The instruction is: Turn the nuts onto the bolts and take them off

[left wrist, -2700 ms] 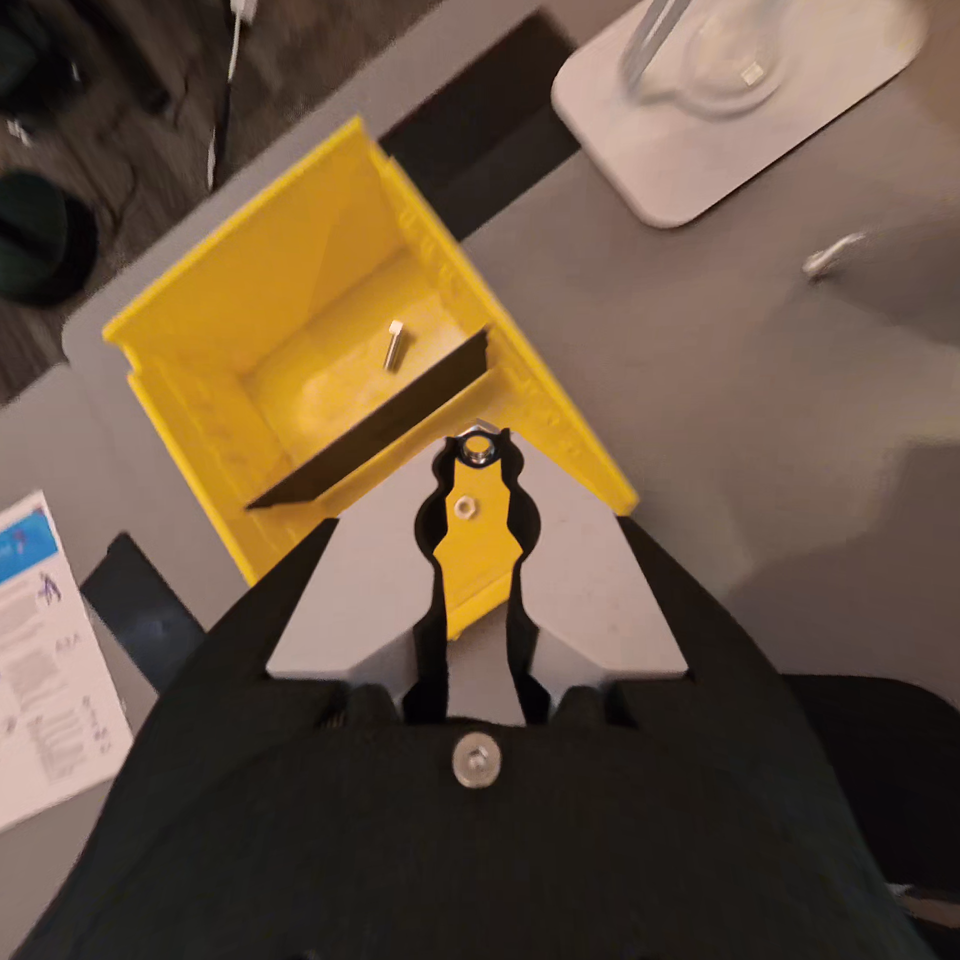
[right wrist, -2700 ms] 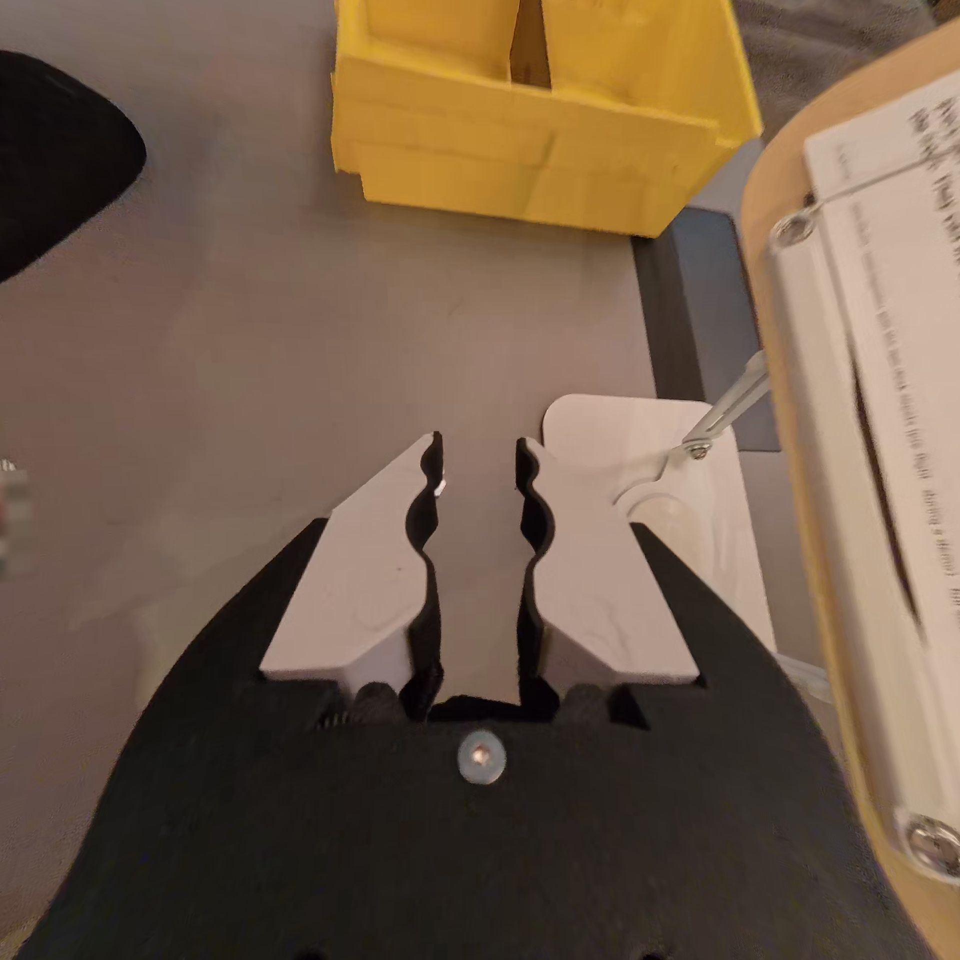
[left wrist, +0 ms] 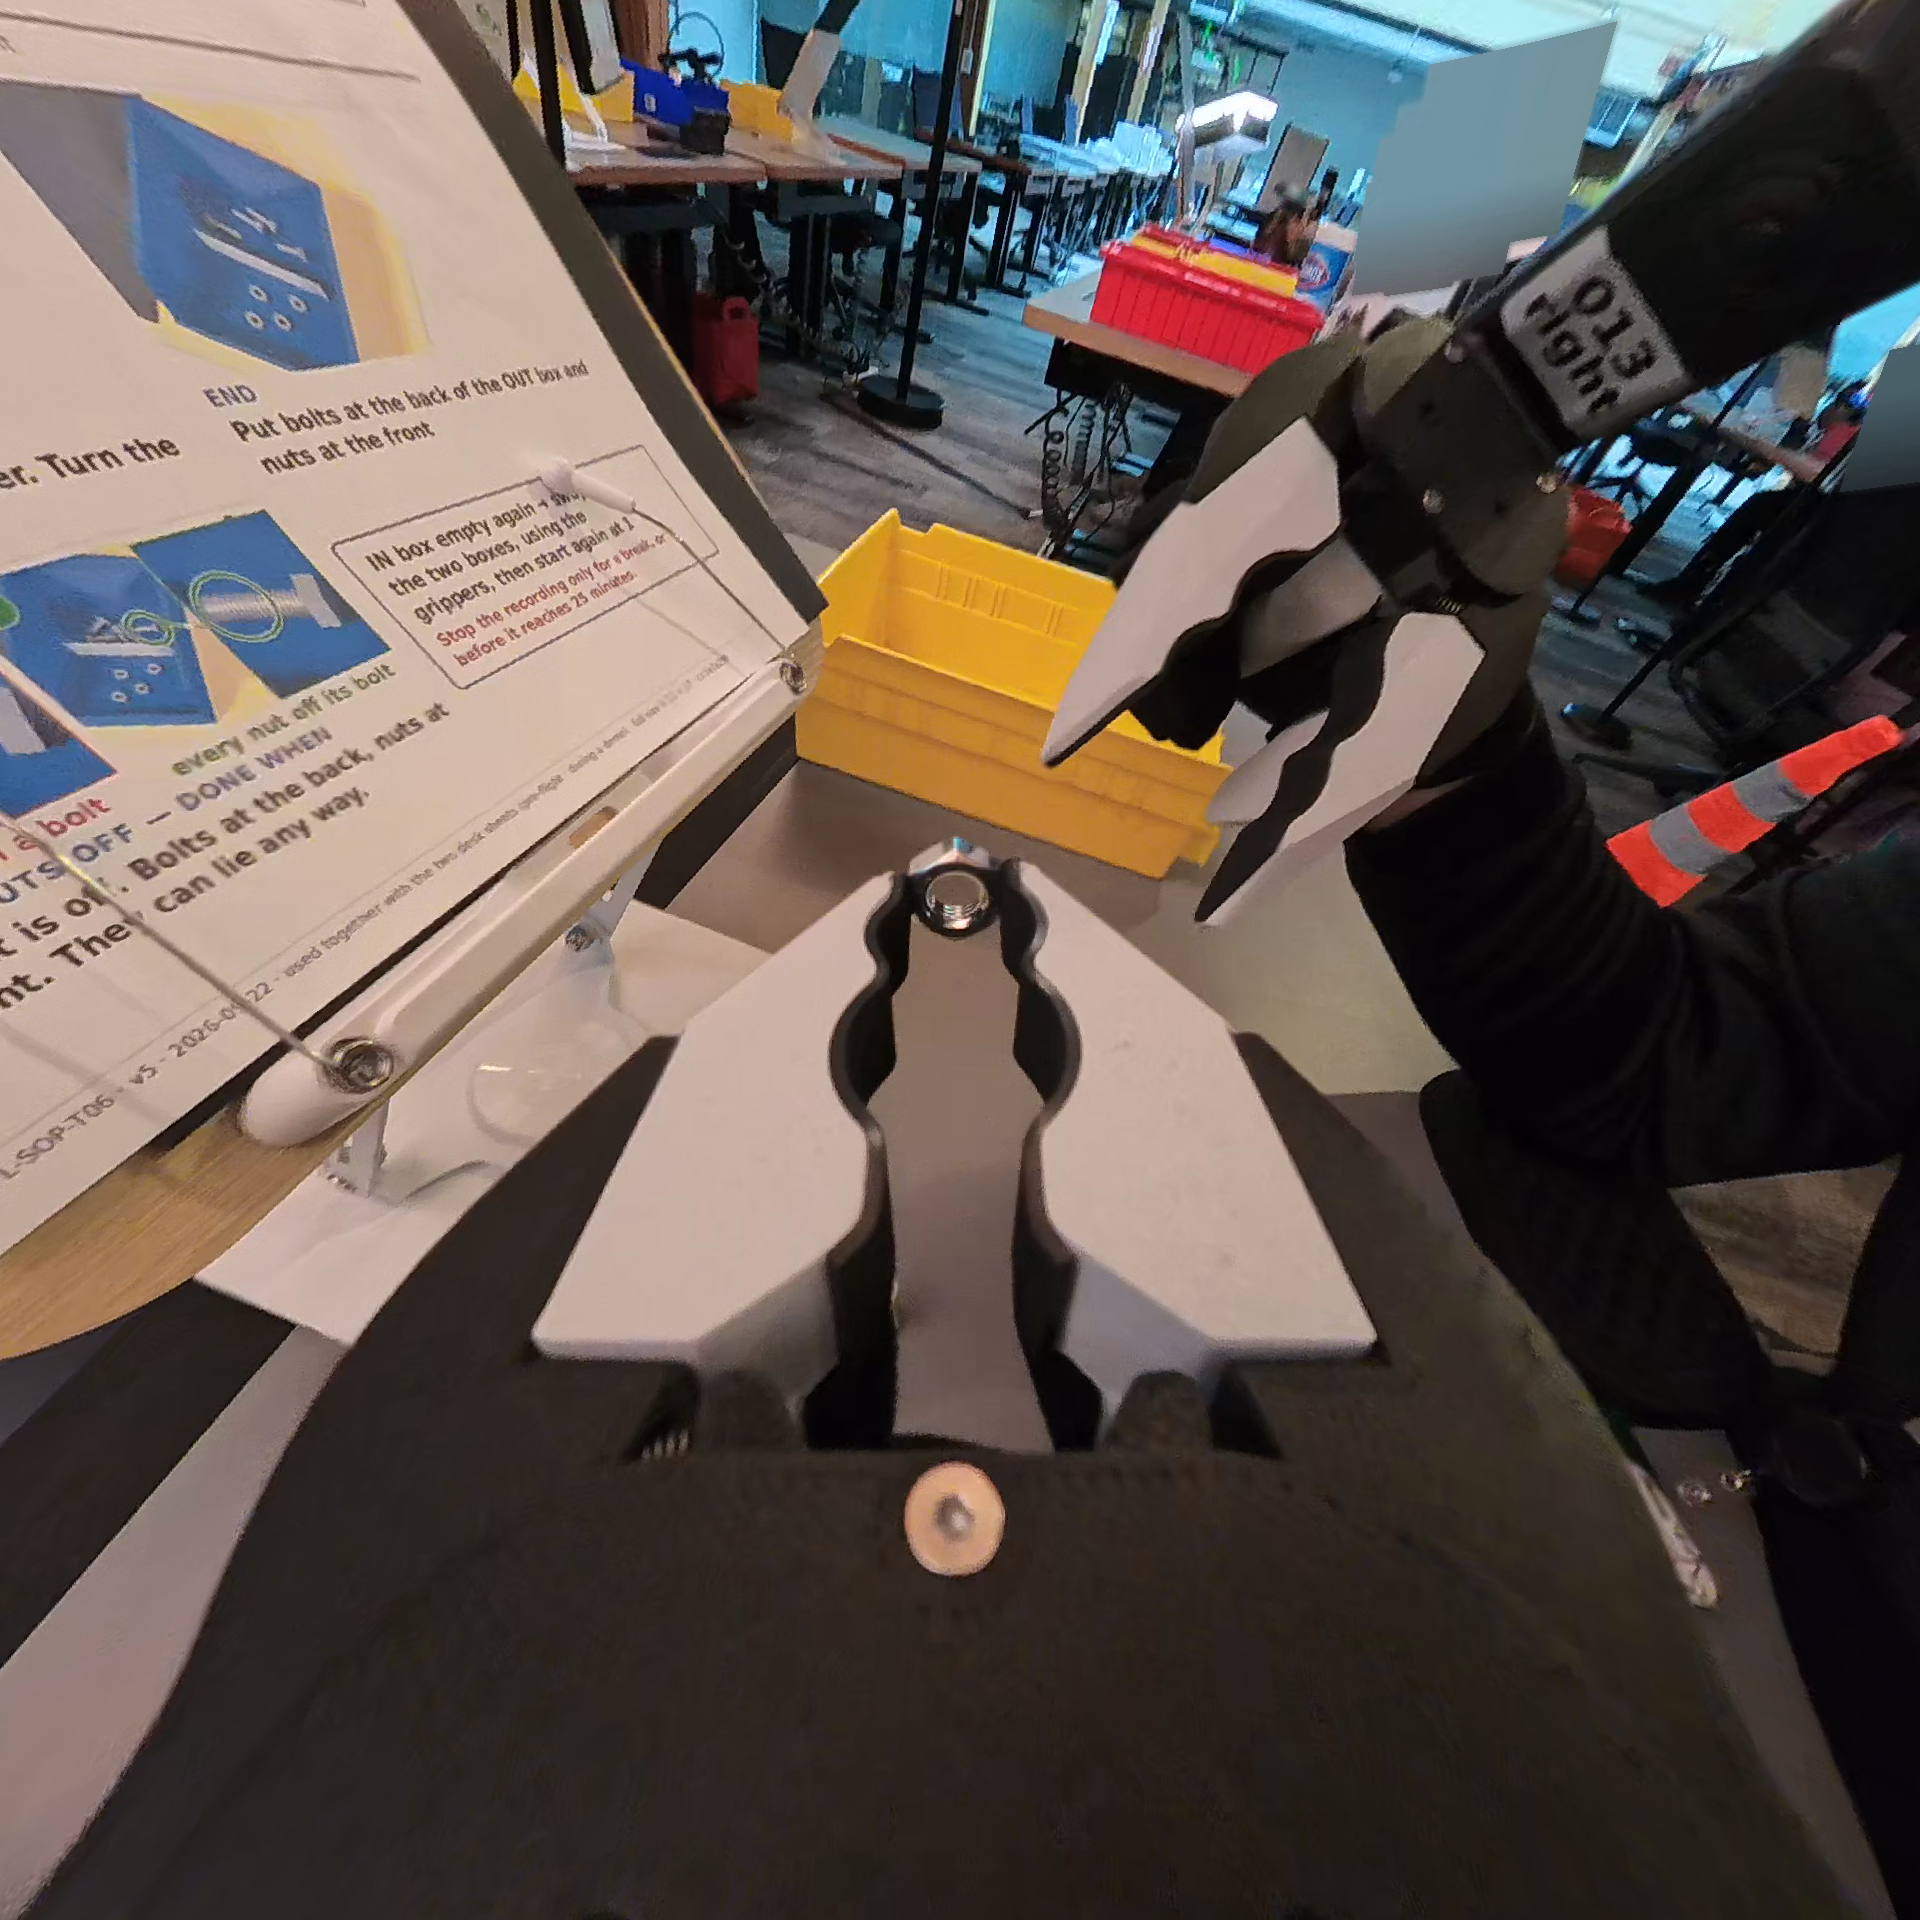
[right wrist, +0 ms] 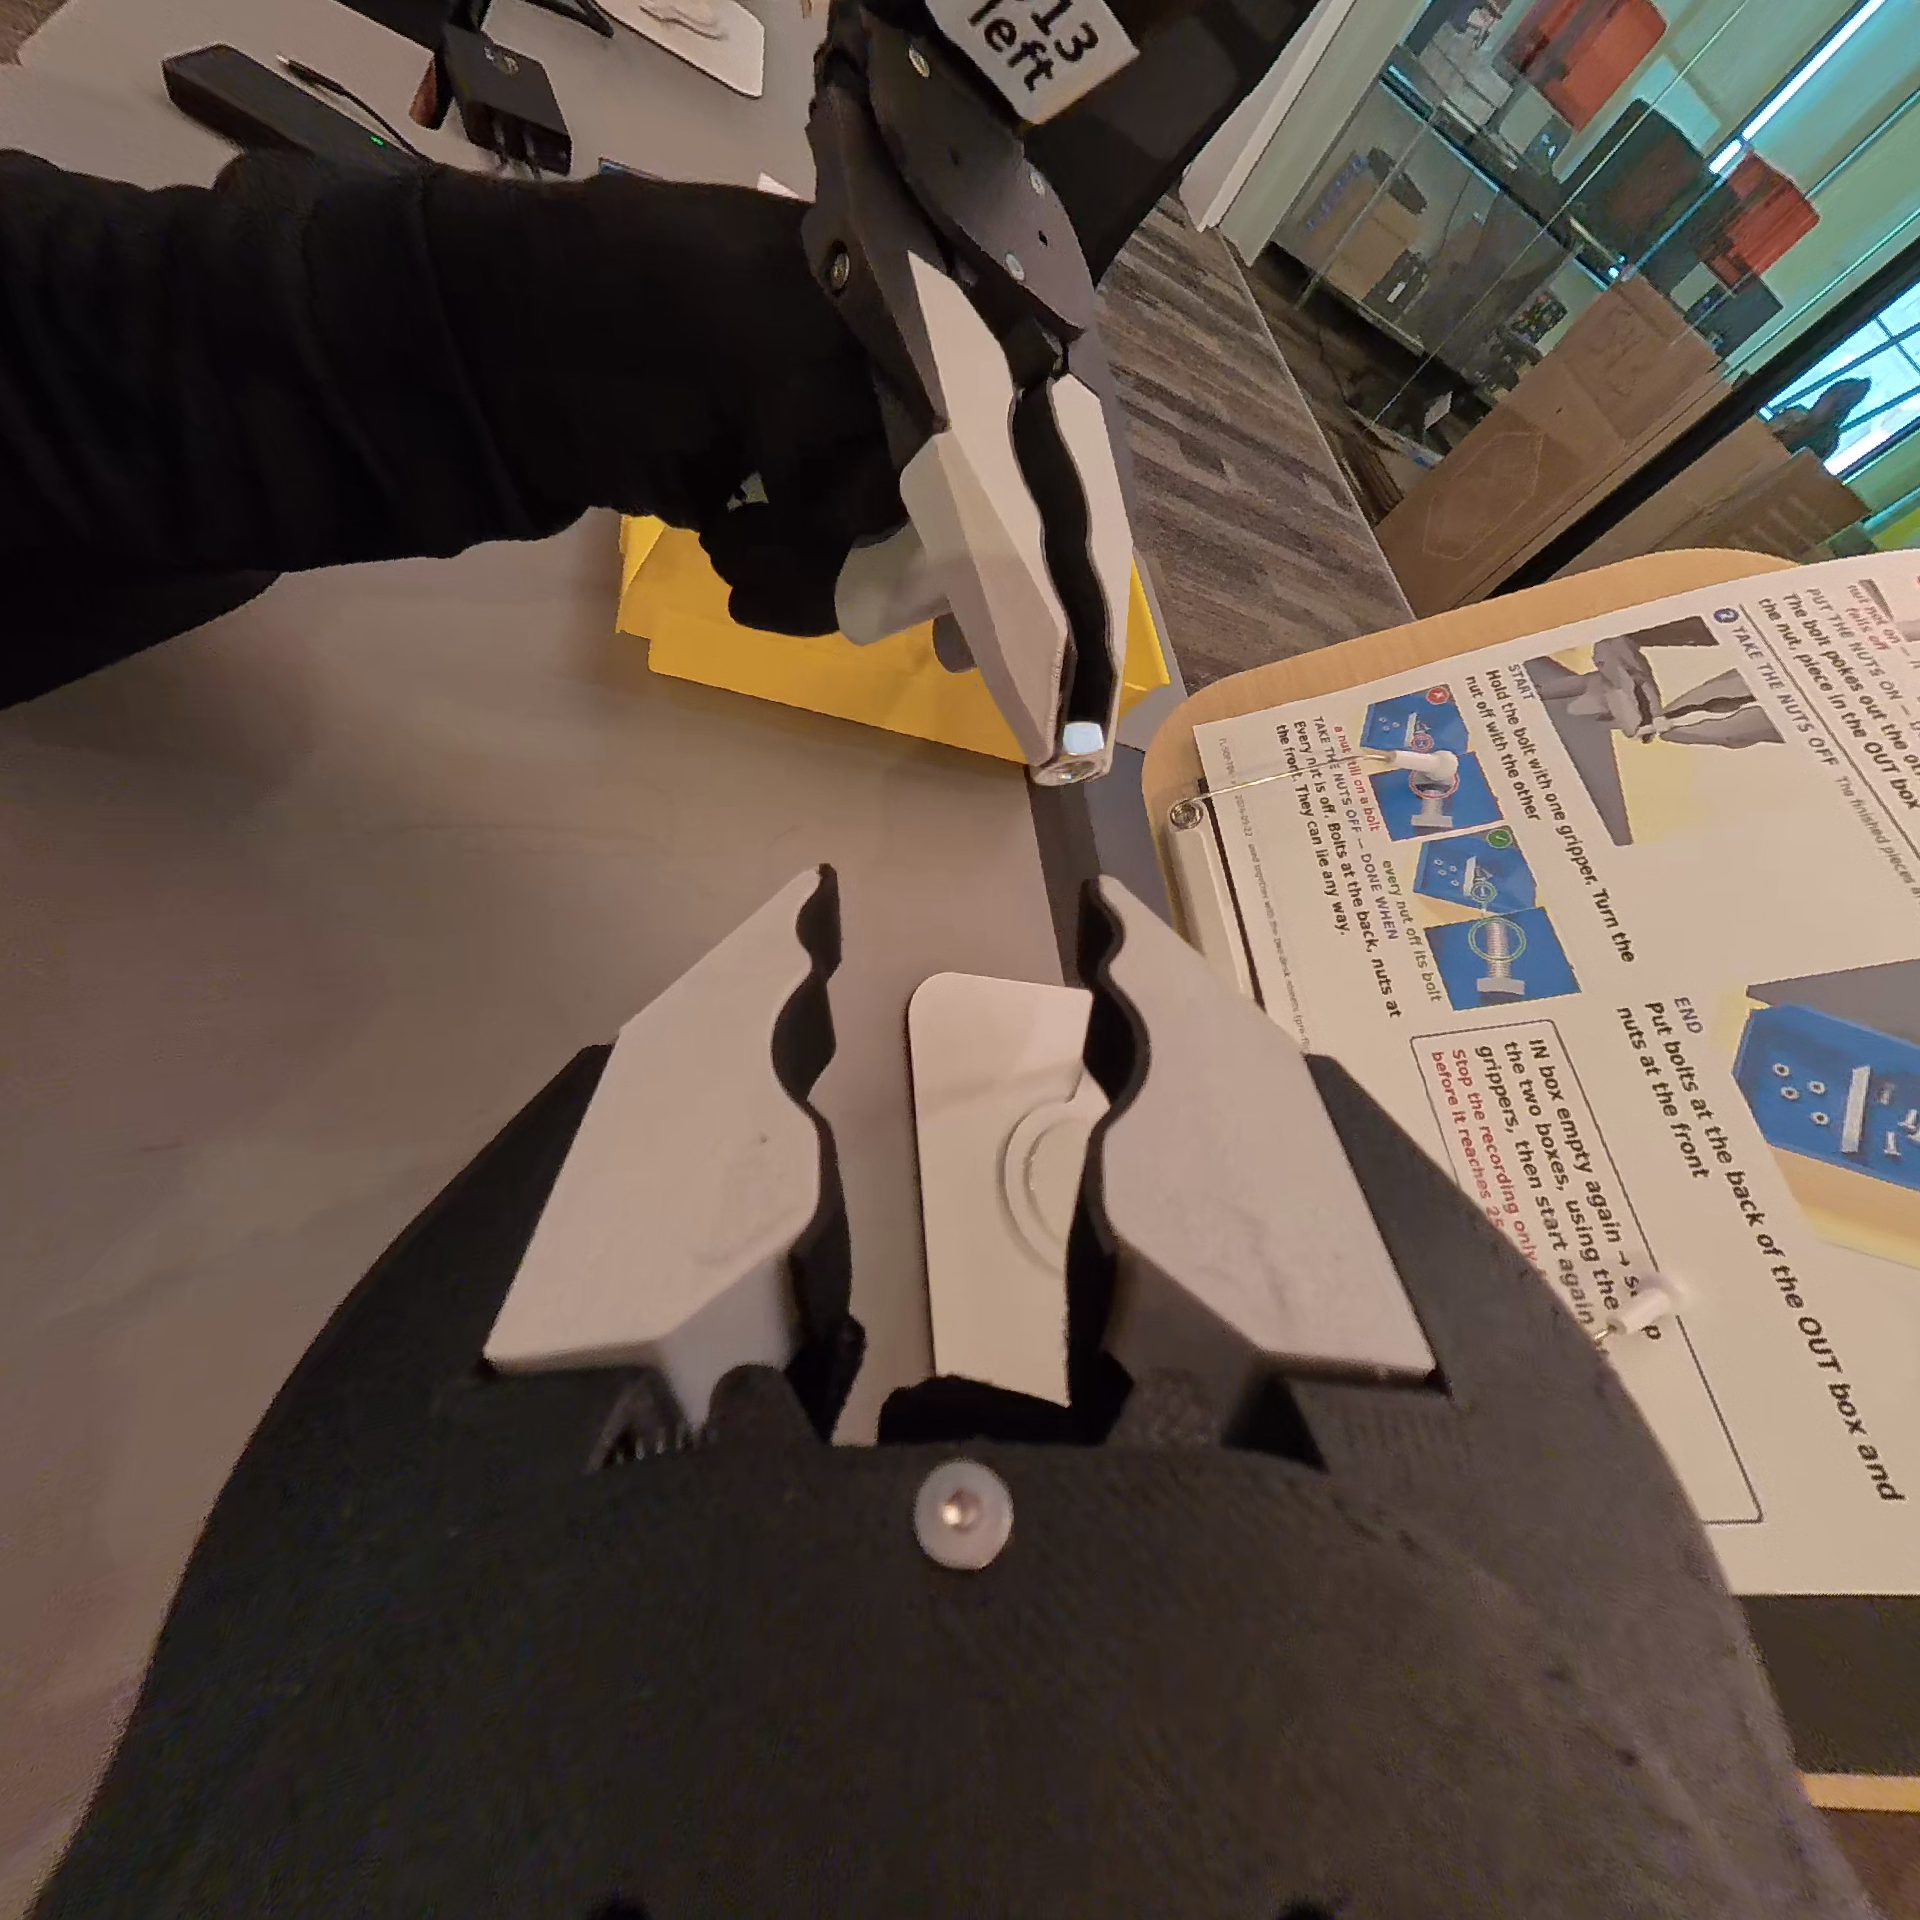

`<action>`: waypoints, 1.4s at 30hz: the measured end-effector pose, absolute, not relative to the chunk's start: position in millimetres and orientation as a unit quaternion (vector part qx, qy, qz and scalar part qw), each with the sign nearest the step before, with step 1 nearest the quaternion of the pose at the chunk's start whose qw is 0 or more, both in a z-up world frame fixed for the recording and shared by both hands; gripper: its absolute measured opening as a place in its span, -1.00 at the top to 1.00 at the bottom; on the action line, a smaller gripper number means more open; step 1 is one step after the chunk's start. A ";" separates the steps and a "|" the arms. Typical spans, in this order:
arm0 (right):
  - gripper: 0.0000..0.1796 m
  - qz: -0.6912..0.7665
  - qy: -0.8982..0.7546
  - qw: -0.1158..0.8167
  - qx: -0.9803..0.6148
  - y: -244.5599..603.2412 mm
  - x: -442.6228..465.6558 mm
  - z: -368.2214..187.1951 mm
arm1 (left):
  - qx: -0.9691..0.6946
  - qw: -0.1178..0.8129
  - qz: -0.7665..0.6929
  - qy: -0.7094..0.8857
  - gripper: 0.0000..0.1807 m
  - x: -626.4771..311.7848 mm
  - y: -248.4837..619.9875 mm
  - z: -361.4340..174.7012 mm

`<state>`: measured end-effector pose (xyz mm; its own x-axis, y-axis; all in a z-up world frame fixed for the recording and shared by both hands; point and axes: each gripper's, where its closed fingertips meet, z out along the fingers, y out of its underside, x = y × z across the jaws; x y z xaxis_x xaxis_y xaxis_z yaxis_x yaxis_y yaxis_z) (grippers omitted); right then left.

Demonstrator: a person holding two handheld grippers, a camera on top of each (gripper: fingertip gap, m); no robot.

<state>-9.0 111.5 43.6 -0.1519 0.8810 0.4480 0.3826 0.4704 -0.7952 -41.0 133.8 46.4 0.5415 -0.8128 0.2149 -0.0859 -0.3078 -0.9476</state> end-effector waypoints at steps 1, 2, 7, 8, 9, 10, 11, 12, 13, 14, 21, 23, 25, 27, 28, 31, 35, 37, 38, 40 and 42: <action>0.51 0.261 -0.712 0.480 -0.441 111.4 -9.5 44.3 | -0.717 0.501 -0.374 0.307 0.83 -40.8 133.8 48.3; 0.51 0.261 -0.711 0.485 -0.438 111.7 -10.3 45.5 | -0.714 0.502 -0.382 0.304 0.83 -40.9 133.9 49.3; 0.52 0.250 -0.700 0.527 -0.412 113.5 -16.5 56.3 | -0.686 0.519 -0.426 0.281 0.83 -43.9 135.3 60.5; 0.53 0.246 -0.698 0.534 -0.409 114.1 -17.6 57.9 | -0.680 0.521 -0.434 0.277 0.83 -45.0 135.1 63.0; 0.53 0.240 -0.694 0.543 -0.407 115.9 -18.5 59.8 | -0.676 0.521 -0.442 0.275 0.83 -45.6 134.5 64.2; 0.54 0.234 -0.690 0.552 -0.406 118.0 -19.4 62.3 | -0.673 0.520 -0.449 0.273 0.83 -46.1 134.0 65.2; 0.55 0.231 -0.686 0.560 -0.403 118.8 -20.4 64.6 | -0.668 0.520 -0.457 0.271 0.83 -46.2 133.2 66.9; 0.57 0.233 -0.683 0.566 -0.398 117.7 -21.8 66.8 | -0.662 0.518 -0.467 0.275 0.83 -44.9 130.9 68.3; 0.58 0.236 -0.681 0.571 -0.392 115.6 -23.7 68.8 | -0.655 0.515 -0.476 0.282 0.83 -42.6 127.8 69.7; 0.58 0.240 -0.681 0.574 -0.386 113.1 -25.9 70.1 | -0.649 0.510 -0.484 0.289 0.83 -39.8 124.5 70.3; 0.58 0.194 -0.697 0.603 -0.336 105.2 -35.3 67.9 | -0.604 0.465 -0.562 0.321 0.83 -29.6 102.7 75.1; 0.62 0.197 -0.701 0.605 -0.323 100.1 -34.8 69.4 | -0.597 0.453 -0.576 0.326 0.83 -29.1 98.9 74.3; 0.65 0.202 -0.712 0.594 -0.314 94.3 -34.7 65.7 | -0.597 0.438 -0.581 0.338 0.83 -26.6 95.2 69.5; 0.67 0.203 -0.723 0.584 -0.308 90.4 -35.8 60.6 | -0.596 0.429 -0.585 0.344 0.84 -23.8 93.4 66.5; 0.69 0.203 -0.724 0.583 -0.306 89.2 -36.6 59.9 | -0.593 0.424 -0.590 0.346 0.84 -22.6 91.7 66.2; 0.79 0.212 -0.724 0.584 -0.302 85.8 -38.2 60.9 | -0.590 0.420 -0.594 0.350 0.84 -21.5 90.7 64.4; 0.83 0.231 -0.719 0.583 -0.299 83.0 -37.2 63.7 | -0.579 0.417 -0.602 0.358 0.84 -20.3 86.4 65.8; 0.82 0.237 -0.718 0.583 -0.295 81.1 -36.6 65.0 | -0.571 0.415 -0.609 0.361 0.84 -19.6 84.2 67.1; 0.83 0.238 -0.718 0.583 -0.294 80.7 -36.3 65.2 | -0.570 0.415 -0.611 0.361 0.84 -19.4 83.7 67.4; 0.83 0.243 -0.718 0.583 -0.294 79.6 -36.1 65.7 | -0.565 0.414 -0.615 0.363 0.84 -19.1 82.4 67.8; 0.83 0.253 -0.713 0.584 -0.294 78.3 -35.8 68.8 | -0.557 0.416 -0.621 0.362 0.84 -18.9 81.2 70.7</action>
